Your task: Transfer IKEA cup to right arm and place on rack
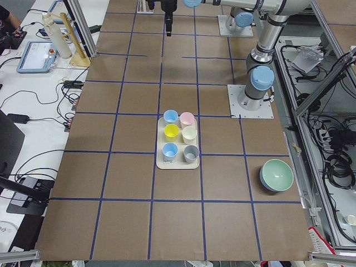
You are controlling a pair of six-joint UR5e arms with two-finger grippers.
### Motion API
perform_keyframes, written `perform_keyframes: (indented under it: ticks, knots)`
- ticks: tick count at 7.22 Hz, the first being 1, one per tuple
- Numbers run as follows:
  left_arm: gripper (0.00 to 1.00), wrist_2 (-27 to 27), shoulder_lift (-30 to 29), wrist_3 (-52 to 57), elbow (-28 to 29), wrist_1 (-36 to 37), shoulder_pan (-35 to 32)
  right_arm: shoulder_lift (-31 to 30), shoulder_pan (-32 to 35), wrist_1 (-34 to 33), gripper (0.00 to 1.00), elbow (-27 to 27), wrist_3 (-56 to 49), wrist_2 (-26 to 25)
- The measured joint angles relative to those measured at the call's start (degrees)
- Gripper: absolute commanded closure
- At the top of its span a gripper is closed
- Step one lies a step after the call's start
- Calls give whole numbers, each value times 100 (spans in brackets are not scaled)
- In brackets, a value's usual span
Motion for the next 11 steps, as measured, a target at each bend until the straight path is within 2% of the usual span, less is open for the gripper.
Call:
perform_keyframes:
  ticks: [4, 6, 9, 11]
  knots:
    - [0, 2, 61, 115, -28, 0, 29, -2, 11, 9, 0, -1, 0, 14]
    - [0, 8, 21, 668, -60, 18, 300, -5, 13, 7, 0, -2, 0, 18]
    - [0, 9, -18, 2281, -318, 41, 1391, -106, 30, 12, 0, 18, 12, 14]
    - [0, 11, -167, 3455, -583, 376, 2257, -141, 45, 17, 0, 55, 61, 185]
